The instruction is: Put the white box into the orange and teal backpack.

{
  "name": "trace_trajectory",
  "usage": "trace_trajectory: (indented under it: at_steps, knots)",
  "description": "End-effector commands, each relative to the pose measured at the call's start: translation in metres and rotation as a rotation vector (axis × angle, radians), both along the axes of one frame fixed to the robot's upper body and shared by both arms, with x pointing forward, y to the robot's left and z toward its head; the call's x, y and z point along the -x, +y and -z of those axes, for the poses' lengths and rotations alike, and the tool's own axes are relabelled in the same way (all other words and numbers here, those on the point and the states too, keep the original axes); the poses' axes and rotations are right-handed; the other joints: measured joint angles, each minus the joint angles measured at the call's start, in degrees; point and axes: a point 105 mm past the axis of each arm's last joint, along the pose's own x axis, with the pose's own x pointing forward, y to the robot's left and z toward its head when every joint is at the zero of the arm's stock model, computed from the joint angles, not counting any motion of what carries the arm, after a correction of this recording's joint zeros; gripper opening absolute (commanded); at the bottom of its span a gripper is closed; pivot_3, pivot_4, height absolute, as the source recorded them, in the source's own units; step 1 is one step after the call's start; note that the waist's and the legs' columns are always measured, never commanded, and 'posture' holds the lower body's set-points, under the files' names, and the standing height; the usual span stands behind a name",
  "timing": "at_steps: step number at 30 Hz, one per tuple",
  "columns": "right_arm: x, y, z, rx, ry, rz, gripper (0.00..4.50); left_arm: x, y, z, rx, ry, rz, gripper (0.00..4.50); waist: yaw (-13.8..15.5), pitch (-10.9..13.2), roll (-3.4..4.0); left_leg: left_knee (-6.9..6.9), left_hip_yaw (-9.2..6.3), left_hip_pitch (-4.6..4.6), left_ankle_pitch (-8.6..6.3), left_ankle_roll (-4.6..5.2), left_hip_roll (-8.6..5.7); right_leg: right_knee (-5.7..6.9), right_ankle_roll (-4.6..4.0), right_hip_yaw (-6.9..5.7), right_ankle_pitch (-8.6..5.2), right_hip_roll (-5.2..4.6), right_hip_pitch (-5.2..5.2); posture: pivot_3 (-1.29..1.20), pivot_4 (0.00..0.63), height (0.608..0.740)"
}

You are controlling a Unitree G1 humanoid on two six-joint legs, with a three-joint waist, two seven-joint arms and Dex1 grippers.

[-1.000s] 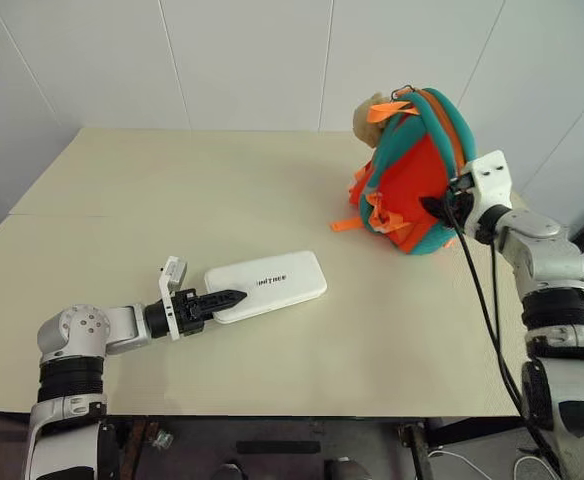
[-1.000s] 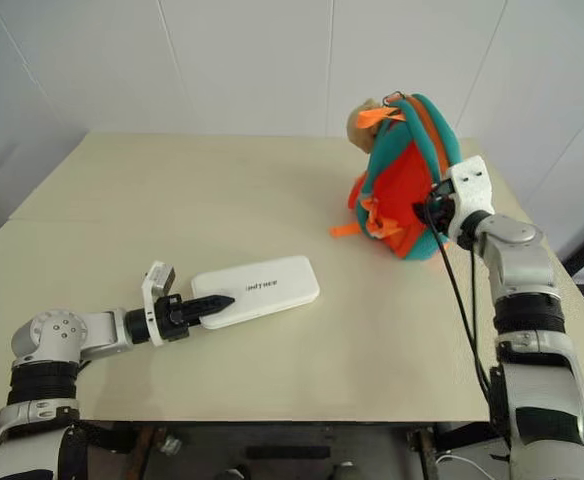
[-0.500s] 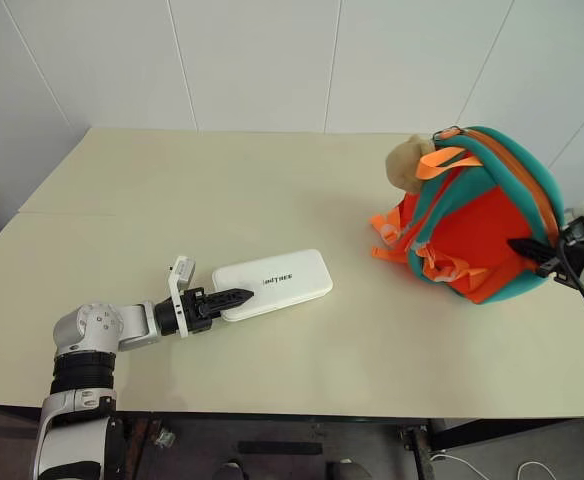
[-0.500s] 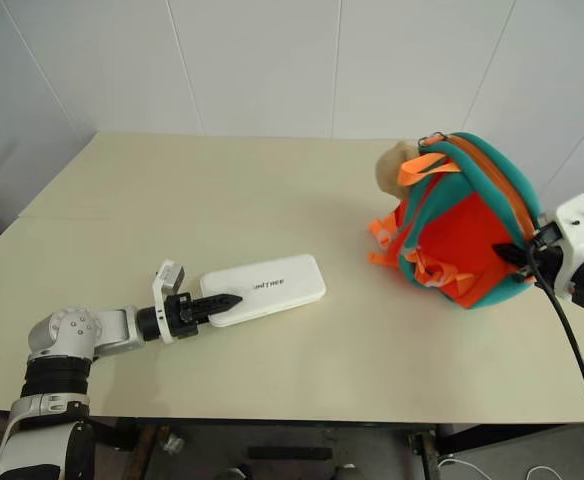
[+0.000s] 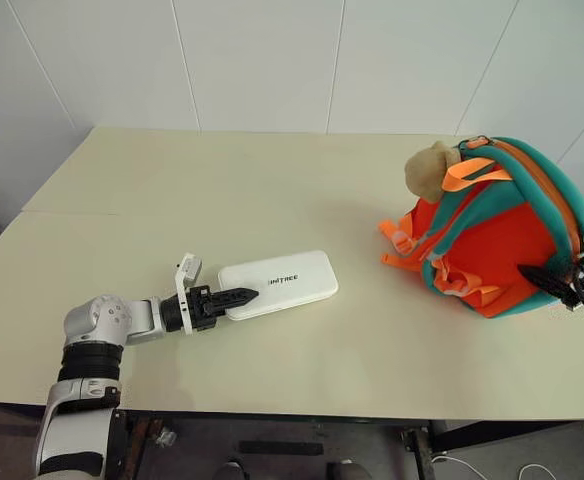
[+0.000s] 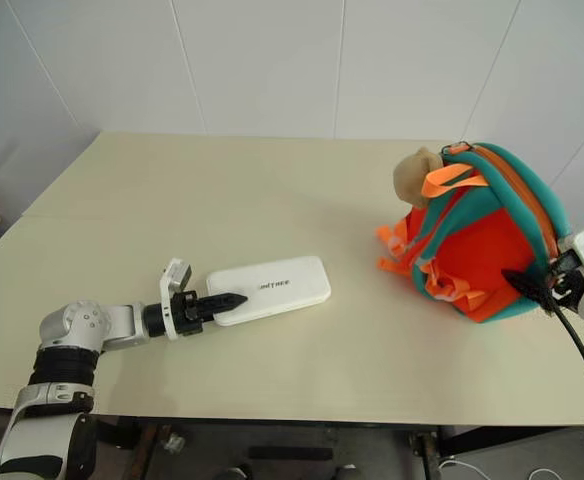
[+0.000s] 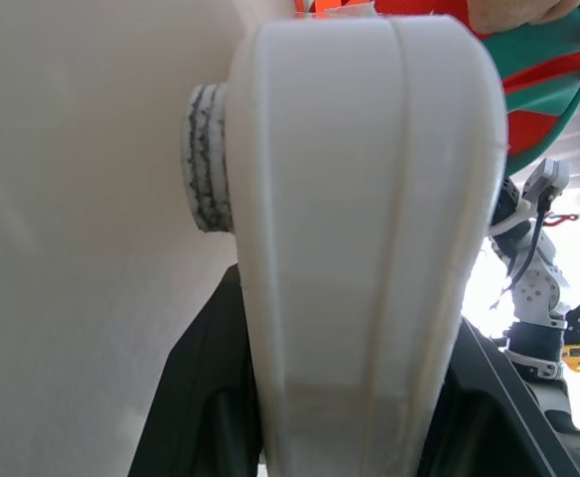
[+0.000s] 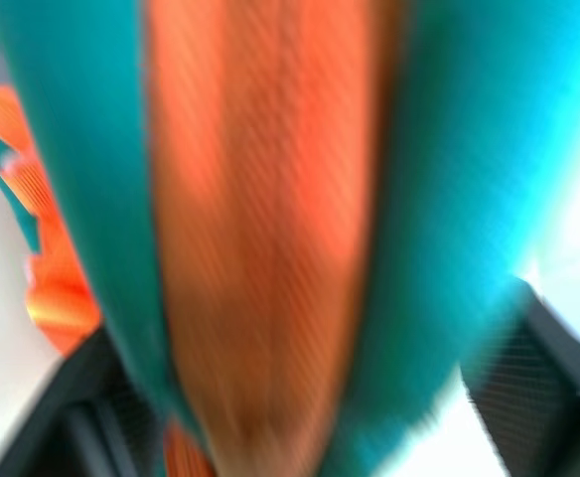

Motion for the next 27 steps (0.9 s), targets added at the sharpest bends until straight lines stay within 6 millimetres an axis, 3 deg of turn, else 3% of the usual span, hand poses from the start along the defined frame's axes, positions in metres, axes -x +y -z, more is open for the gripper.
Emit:
trace_trajectory:
  at_steps: [1, 5, 7, 12, 16, 19, 22, 27]
  knots:
    - [0.019, -0.012, -0.022, 0.052, -0.047, 0.037, 4.47, -0.003, 0.004, -0.001, -0.036, -0.011, -0.004, 1.33, 0.0, 0.0, 0.0, 0.0, 0.0, 0.01, 0.0, 0.0, 0.0, 0.0, 0.0, 0.0, 0.0, 0.0, 0.0, 0.0, 0.15, 0.74]
    - [0.037, -0.009, -0.015, 0.014, 0.003, 0.022, 4.47, -0.003, 0.002, 0.002, -0.037, -0.005, 0.009, 1.33, 0.0, 0.0, -0.01, 0.02, 0.0, 0.02, 0.0, 0.0, 0.0, 0.0, 0.0, 0.0, 0.0, 0.0, 0.03, 0.0, 0.15, 0.74]
    - [0.051, 0.021, -0.002, -0.028, 0.081, -0.13, 4.47, -0.003, 0.001, 0.003, -0.036, 0.0, 0.016, 1.33, -0.1, 0.0, -0.01, 0.01, -0.01, 0.02, 0.0, 0.01, 0.0, 0.01, 0.0, 0.0, 0.0, 0.01, 0.03, 0.0, 0.15, 0.74]
    - [0.068, 0.08, 0.012, -0.204, 0.177, -0.323, 4.47, -0.003, -0.002, 0.005, -0.037, 0.002, 0.025, 1.33, -0.3, 0.0, -0.01, 0.02, -0.02, 0.06, 0.0, 0.0, 0.0, 0.0, 0.02, 0.0, 0.01, 0.01, 0.08, 0.0, 0.15, 0.74]
    - [0.047, 0.114, 0.02, -0.271, 0.119, -0.378, 4.47, -0.003, -0.003, 0.004, -0.04, 0.0, 0.031, 1.33, -0.3, -0.1, -0.15, 0.05, -0.02, 0.09, 0.01, 0.0, 0.01, 0.0, -0.01, 0.0, 0.07, 0.01, 0.08, 0.0, 0.15, 0.74]
    - [0.028, 0.121, 0.017, -0.293, 0.057, -0.358, 4.47, -0.003, -0.001, 0.003, -0.043, -0.002, 0.027, 1.33, -0.3, -0.1, -0.16, 0.08, -0.02, 0.06, 0.04, 0.03, 0.0, -0.04, -0.04, 0.0, 0.11, 0.0, 0.06, 0.0, 0.15, 0.74]
    - [-0.014, 0.124, 0.007, -0.366, -0.077, -0.273, 4.47, -0.001, 0.007, -0.001, -0.046, -0.011, 0.007, 1.33, -0.6, -0.2, -0.29, -0.02, -0.05, 0.07, 0.05, 0.04, 0.01, -0.01, -0.05, -0.01, 0.11, 0.01, 0.03, 0.0, 0.15, 0.74]
    - [-0.055, 0.134, 0.003, -0.399, -0.152, -0.206, 4.47, 0.002, 0.015, -0.006, -0.05, -0.028, -0.029, 1.33, -0.9, -0.2, -0.28, -0.09, -0.02, 0.06, 0.05, 0.04, 0.02, 0.11, -0.11, -0.03, 0.12, -0.02, -0.08, 0.0, 0.15, 0.74]
